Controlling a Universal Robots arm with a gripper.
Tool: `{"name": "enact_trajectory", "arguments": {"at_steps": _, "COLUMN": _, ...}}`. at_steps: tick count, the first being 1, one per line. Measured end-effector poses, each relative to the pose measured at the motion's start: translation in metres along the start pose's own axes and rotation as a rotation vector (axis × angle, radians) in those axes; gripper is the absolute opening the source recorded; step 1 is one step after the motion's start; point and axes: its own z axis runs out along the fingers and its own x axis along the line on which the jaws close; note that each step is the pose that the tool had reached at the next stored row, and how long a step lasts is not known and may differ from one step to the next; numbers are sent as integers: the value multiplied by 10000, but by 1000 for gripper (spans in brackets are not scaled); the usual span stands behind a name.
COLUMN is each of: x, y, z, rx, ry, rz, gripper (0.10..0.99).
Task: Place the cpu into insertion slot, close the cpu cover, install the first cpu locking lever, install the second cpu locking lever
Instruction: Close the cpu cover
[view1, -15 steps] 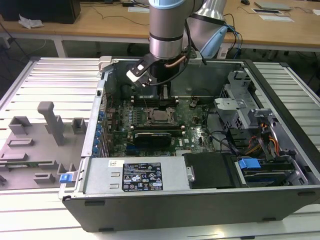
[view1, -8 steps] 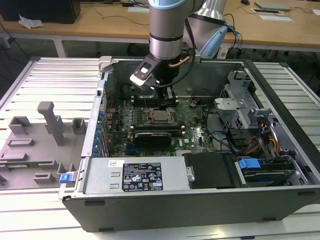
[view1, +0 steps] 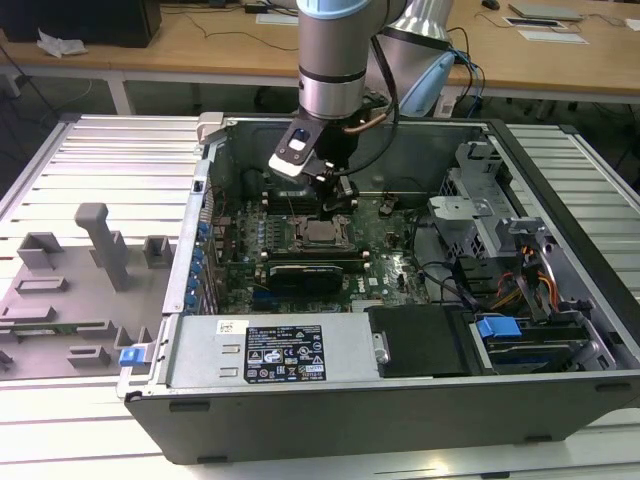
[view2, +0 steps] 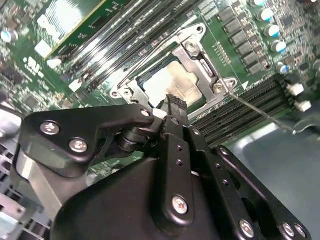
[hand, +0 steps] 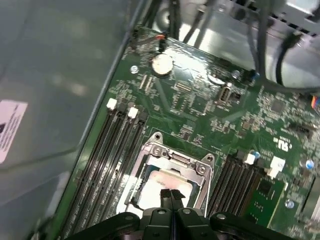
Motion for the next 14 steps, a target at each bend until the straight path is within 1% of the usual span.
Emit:
{"name": "enact_trajectory", "arguments": {"at_steps": 4, "x": 0, "y": 0, "z": 0, "rx": -12, "ry": 1, "rz": -862, "gripper": 106}}
{"name": "enact_trajectory", "arguments": {"at_steps": 5, "x": 0, "y": 0, "z": 0, "rx": -18, "ry": -1, "rz": -1293, "gripper": 106}}
{"name": "enact_trajectory", "arguments": {"at_steps": 7, "x": 0, "y": 0, "z": 0, "rx": -23, "ry": -2, "rz": -1680, "gripper": 106}}
{"name": "enact_trajectory", "arguments": {"at_steps": 10, "x": 0, "y": 0, "z": 1, "rx": -41, "ry": 1, "rz": -2786, "gripper": 106}}
{"name": "enact_trajectory", "arguments": {"at_steps": 14, "x": 0, "y": 0, "z": 1, "rx": -64, "ry": 15, "rz": -3821, "gripper": 106}}
